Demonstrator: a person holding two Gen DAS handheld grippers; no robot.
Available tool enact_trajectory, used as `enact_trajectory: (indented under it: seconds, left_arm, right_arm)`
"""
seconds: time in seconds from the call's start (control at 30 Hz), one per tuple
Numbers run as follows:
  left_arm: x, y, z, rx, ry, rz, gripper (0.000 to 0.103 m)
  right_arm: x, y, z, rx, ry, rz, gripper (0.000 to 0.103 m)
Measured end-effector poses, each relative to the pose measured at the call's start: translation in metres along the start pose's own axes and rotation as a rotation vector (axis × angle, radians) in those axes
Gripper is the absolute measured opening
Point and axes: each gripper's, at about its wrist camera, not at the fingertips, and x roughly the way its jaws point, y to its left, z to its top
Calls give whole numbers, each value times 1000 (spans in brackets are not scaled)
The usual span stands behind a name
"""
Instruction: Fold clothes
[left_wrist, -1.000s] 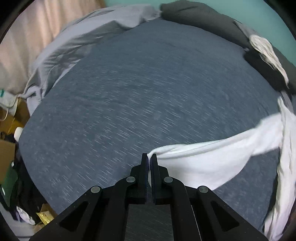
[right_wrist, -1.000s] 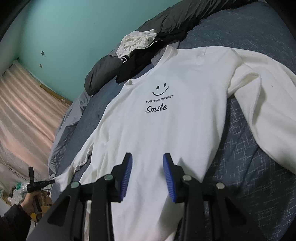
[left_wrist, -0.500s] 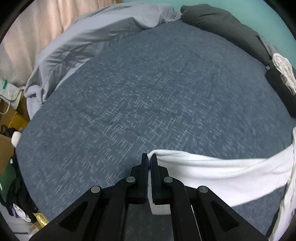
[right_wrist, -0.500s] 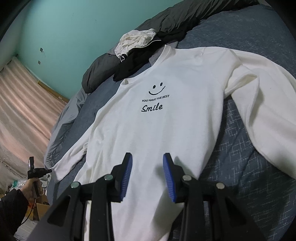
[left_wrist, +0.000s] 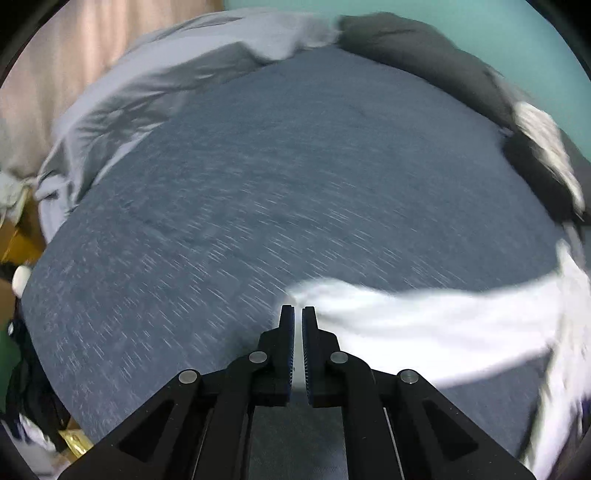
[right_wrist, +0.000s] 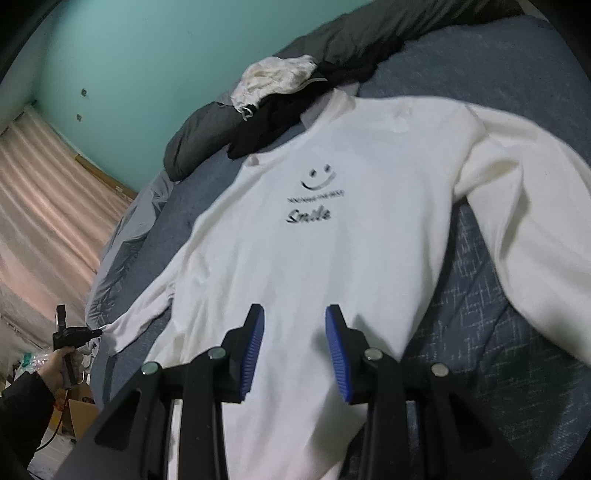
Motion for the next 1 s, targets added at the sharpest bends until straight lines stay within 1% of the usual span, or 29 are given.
enact_trajectory:
  seconds: [0.17, 0.23, 0.27, 0.3, 0.33, 0.37, 0.5, 0.57, 0.67, 0.77, 0.83, 0.9, 0.93, 1.0]
  left_arm:
    - [-49, -47, -31, 124, -5, -113, 5]
    - [-65, -65, -43, 157, 3, -173, 5]
    - [-72, -73, -49, 170, 8, -207, 5]
    - [-79, -83, -56, 186, 15, -239, 5]
    - [-85, -94, -64, 208, 23, -269, 5]
    - [-90, -105, -72, 232, 27, -291, 5]
    - [-103, -147, -104, 327, 61, -366, 6]
    - [-109, -168, -120, 379, 72, -385, 6]
    - [-109, -188, -138, 425, 103, -424, 7]
    - [-107, -203, -155, 459, 124, -452, 7]
    - [-106, -208, -164, 461, 132, -469, 8]
    - [-107, -213, -172, 459, 140, -492, 8]
    - [-108, -214, -175, 462, 140, -496, 8]
    - [-110, -217, -179, 469, 141, -503, 9]
  right_arm:
    - [-15, 9, 0, 6, 14, 9, 34]
    - [-26, 14, -4, -11, 60, -6, 35]
    - [-33, 17, -6, -23, 91, -17, 43]
    - [-39, 19, -9, -36, 125, -33, 55]
    - [-43, 21, -12, -48, 165, -51, 57]
    - [-47, 22, -16, -60, 203, -58, 57]
    - [-67, 28, -41, -111, 321, -93, 57]
    - [-76, 26, -55, -106, 351, -98, 57]
    - [-86, 21, -77, -56, 382, -75, 57]
    - [-89, 26, -97, -78, 414, -90, 57]
    - [-87, 28, -111, -107, 448, -122, 53]
    - [-84, 25, -119, -92, 465, -138, 47]
    - [-83, 23, -123, -80, 474, -136, 46]
    - [-81, 19, -132, -62, 490, -131, 36]
